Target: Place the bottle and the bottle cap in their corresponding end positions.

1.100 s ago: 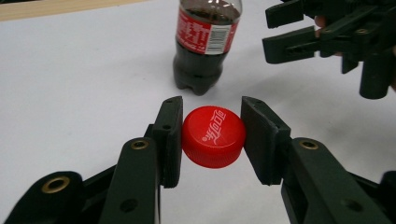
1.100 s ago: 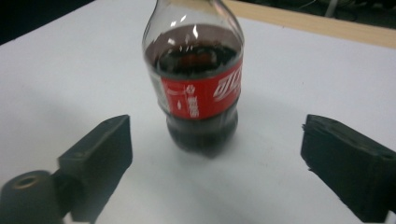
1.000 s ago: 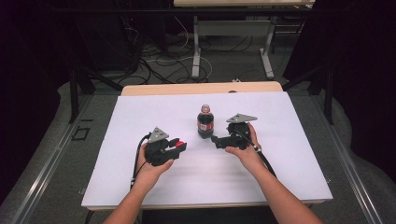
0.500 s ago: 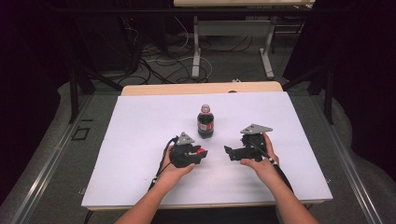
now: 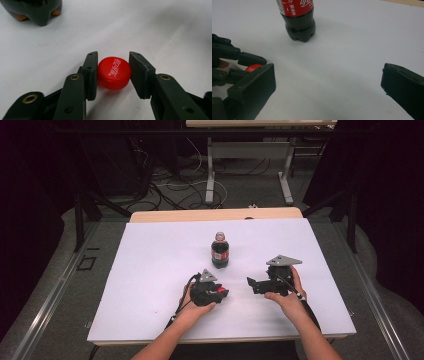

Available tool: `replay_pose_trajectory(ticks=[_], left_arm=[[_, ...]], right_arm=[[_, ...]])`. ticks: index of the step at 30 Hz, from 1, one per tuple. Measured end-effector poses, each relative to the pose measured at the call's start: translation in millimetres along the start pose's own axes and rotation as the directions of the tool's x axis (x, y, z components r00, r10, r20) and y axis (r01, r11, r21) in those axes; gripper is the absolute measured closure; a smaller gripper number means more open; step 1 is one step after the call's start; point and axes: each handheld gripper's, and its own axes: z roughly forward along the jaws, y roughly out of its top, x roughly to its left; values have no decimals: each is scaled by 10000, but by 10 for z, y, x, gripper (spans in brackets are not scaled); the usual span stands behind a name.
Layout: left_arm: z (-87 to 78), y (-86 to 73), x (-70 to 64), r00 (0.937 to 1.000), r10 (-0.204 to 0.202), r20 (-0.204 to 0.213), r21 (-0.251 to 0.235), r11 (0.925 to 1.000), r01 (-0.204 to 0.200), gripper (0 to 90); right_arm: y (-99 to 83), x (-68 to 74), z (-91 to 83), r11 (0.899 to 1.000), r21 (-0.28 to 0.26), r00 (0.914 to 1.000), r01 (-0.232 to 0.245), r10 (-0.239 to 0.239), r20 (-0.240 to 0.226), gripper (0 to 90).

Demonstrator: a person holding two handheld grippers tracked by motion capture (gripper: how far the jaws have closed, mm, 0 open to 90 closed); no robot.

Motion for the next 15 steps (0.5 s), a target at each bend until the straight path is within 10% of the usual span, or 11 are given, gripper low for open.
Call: replay_pose_trajectory(ticks=[15], left_arm=[[0, 4, 2, 10000, -22, -10, -7, 10000, 22, 538]], right_arm=[[-2, -8, 0, 9999, 6, 9999, -132, 132, -71, 0]])
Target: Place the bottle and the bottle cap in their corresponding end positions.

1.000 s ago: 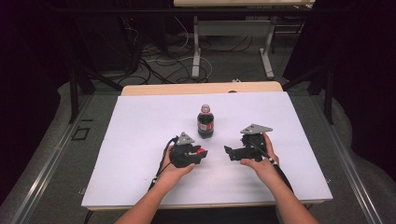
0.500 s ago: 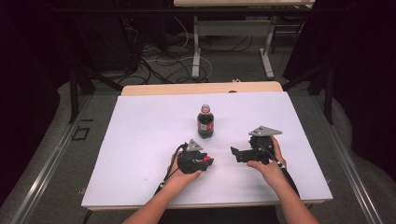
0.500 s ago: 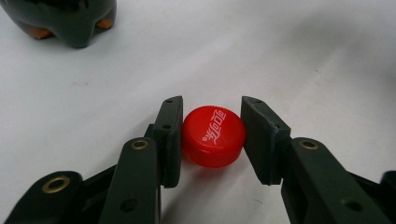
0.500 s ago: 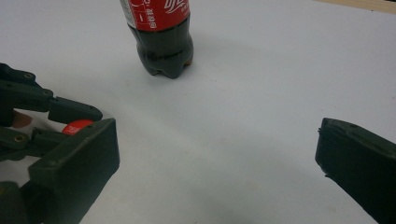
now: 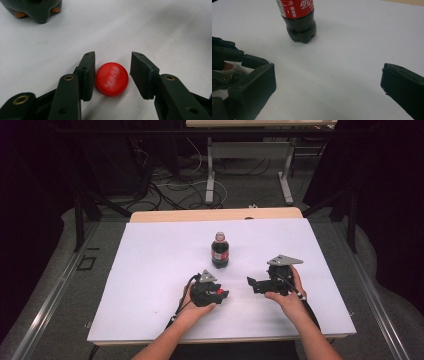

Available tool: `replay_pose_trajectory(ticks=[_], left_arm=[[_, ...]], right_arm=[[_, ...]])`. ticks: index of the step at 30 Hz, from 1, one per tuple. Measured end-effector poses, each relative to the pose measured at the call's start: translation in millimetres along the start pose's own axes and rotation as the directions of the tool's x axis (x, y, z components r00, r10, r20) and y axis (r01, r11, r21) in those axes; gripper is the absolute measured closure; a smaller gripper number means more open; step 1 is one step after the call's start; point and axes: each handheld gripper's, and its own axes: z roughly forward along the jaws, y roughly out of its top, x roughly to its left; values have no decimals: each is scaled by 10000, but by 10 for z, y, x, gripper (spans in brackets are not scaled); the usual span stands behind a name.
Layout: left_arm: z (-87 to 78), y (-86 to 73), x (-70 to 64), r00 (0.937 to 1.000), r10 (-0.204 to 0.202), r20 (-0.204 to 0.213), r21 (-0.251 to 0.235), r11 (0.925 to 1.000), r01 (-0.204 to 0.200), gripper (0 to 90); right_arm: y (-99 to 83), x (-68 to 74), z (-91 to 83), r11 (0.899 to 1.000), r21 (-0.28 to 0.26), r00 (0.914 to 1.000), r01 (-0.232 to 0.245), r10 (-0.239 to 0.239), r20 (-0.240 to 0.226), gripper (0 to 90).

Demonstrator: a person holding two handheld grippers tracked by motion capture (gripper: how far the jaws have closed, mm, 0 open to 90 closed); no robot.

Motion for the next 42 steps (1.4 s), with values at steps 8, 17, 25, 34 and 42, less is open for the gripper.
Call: replay_pose_trajectory(ticks=[8, 17, 25, 34, 42], left_arm=[[-30, 9, 14, 9997, -129, -218, -67, 9999, 128, 421], [-320, 120, 111, 9987, -198, -473, -350, 9992, 182, 300], [-810, 180, 314, 9973, -345, -653, -1387, 9900, 252, 292], [-1342, 107, 506, 9858, -797, -1475, -2114, 9763, 472, 164], [-1568, -134, 704, 9632, -1666, -2112, -2306, 9660, 1165, 21]], right_arm=[[8, -12, -21, 9999, -113, 10000, -42, 42, 19, 0], [25, -27, -47, 9999, -105, 10000, -17, 17, -27, 0], [33, -20, -94, 9998, -135, 9999, -130, 129, -92, 0], [-24, -63, -197, 9995, -165, 9996, -276, 276, -33, 0], [-94, -146, -331, 9990, -271, 9992, -354, 358, 151, 0]])
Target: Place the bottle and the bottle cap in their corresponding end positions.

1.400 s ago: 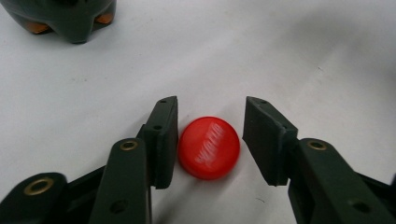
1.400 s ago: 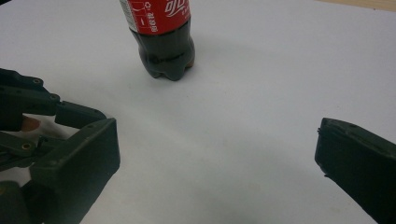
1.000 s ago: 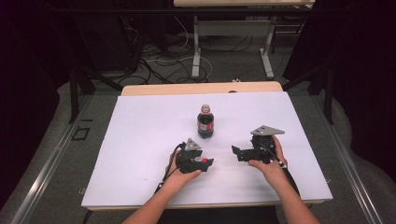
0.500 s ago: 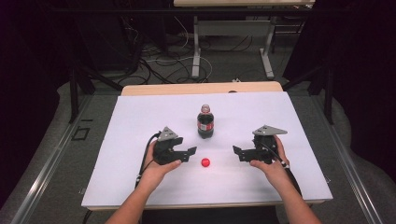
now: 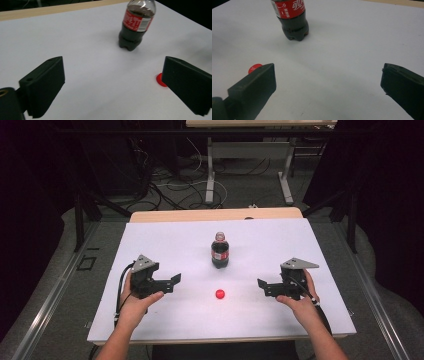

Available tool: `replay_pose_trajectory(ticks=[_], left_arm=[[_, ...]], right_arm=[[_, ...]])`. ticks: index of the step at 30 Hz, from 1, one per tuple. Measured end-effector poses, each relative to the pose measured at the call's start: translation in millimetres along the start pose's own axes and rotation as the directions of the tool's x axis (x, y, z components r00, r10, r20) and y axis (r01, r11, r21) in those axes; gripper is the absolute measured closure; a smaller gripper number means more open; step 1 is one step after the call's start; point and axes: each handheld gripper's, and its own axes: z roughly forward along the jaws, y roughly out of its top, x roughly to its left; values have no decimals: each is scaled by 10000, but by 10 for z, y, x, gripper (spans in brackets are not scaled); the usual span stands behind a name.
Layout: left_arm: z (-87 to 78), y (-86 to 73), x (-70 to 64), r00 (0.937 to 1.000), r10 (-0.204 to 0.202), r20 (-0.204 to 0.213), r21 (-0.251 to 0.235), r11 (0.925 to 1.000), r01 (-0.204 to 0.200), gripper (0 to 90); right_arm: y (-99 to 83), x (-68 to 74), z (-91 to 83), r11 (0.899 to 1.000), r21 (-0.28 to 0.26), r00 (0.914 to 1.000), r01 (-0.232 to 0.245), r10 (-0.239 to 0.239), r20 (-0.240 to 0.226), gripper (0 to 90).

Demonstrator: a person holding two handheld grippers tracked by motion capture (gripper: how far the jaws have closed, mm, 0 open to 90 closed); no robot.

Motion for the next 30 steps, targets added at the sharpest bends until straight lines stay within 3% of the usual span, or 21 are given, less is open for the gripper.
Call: replay_pose_trajectory(ticks=[6, 13, 18, 21, 24, 30], left_arm=[[-63, -152, 189, 9971, -409, -636, -81, 9991, 405, 5], [-116, -299, 369, 9918, -812, -987, -313, 9964, 784, 5], [-151, -378, 440, 9891, -866, -1189, -323, 9960, 833, 5], [-162, -416, 478, 9860, -1195, -1165, -440, 9924, 1151, 5], [-154, -457, 501, 9821, -1237, -1422, -554, 9916, 1169, 5], [-133, -535, 561, 9781, -1300, -1623, -384, 9914, 1254, 5]], right_arm=[[-74, -92, -77, 9999, -89, 9997, -65, 67, 221, 0], [-188, -260, -99, 9992, -80, 9973, -388, 392, 626, 0], [-270, -397, -85, 9980, -195, 9933, -598, 615, 983, 0], [-318, -448, -83, 9979, -279, 9923, -576, 603, 1080, 0], [-369, -488, -73, 9978, -285, 9896, -601, 633, 1294, 0], [-464, -568, -61, 9959, -321, 9816, -840, 883, 1695, 0]])
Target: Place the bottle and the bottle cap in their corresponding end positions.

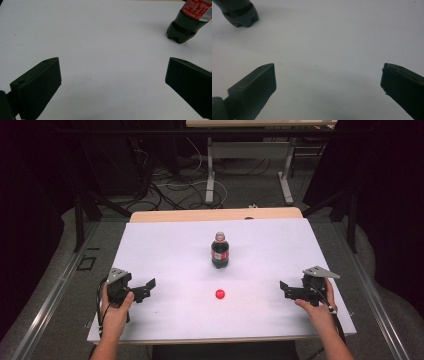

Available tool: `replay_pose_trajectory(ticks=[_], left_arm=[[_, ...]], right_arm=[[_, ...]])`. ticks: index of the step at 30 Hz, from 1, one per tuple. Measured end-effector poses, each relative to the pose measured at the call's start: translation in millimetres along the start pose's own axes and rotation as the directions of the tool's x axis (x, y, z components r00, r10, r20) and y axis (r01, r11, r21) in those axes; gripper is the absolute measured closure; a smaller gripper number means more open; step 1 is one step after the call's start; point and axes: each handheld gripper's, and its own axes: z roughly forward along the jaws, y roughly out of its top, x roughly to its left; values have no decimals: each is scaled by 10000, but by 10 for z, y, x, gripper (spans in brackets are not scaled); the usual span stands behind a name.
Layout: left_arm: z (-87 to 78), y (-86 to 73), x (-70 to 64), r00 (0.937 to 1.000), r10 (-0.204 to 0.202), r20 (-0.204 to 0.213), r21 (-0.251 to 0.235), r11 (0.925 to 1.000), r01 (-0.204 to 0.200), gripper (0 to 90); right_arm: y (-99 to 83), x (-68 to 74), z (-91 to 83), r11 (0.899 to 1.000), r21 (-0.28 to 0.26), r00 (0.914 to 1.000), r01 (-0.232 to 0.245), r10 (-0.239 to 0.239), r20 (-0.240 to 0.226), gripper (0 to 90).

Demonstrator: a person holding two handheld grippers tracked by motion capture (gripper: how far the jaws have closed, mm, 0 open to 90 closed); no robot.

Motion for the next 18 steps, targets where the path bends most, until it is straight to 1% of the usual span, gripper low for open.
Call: replay_pose_trajectory(ticks=[2, 3, 6, 8, 11, 13, 15, 17, 18], left_arm=[[10, -18, 18, 9999, 23, -135, 80, 10000, -22, 5], [11, -25, 28, 9998, 39, -199, 96, 9999, -37, 5], [12, -38, 50, 9998, -42, -217, 128, 9999, 45, 5], [14, -44, 59, 9996, -63, -258, 178, 9998, 67, 5], [21, -50, 74, 9996, -65, -258, 226, 9997, 71, 5], [25, -54, 78, 9995, -117, -289, 237, 9996, 124, 5], [25, -55, 81, 9996, -132, -257, 245, 9996, 138, 5], [29, -58, 85, 9995, -118, -301, 261, 9996, 126, 5], [29, -59, 86, 9995, -113, -295, 272, 9996, 121, 5]], right_arm=[[-22, -39, 21, 9999, 119, 9999, -103, 102, 52, 0], [-30, -53, 30, 9995, 196, 9996, -257, 256, 80, 0], [-46, -99, 40, 9978, 188, 9979, -640, 639, 96, 0], [-62, -121, 43, 9969, 208, 9971, -759, 758, 88, 0], [-74, -132, 51, 9974, 239, 9976, -679, 676, 110, 0], [-79, -131, 65, 9972, 279, 9974, -689, 683, 210, 0], [-82, -123, 76, 9966, 320, 9970, -755, 750, 166, 0], [-86, -114, 79, 9969, 390, 9976, -685, 681, 115, 0], [-87, -103, 80, 9967, 413, 9975, -692, 686, 165, 0]])
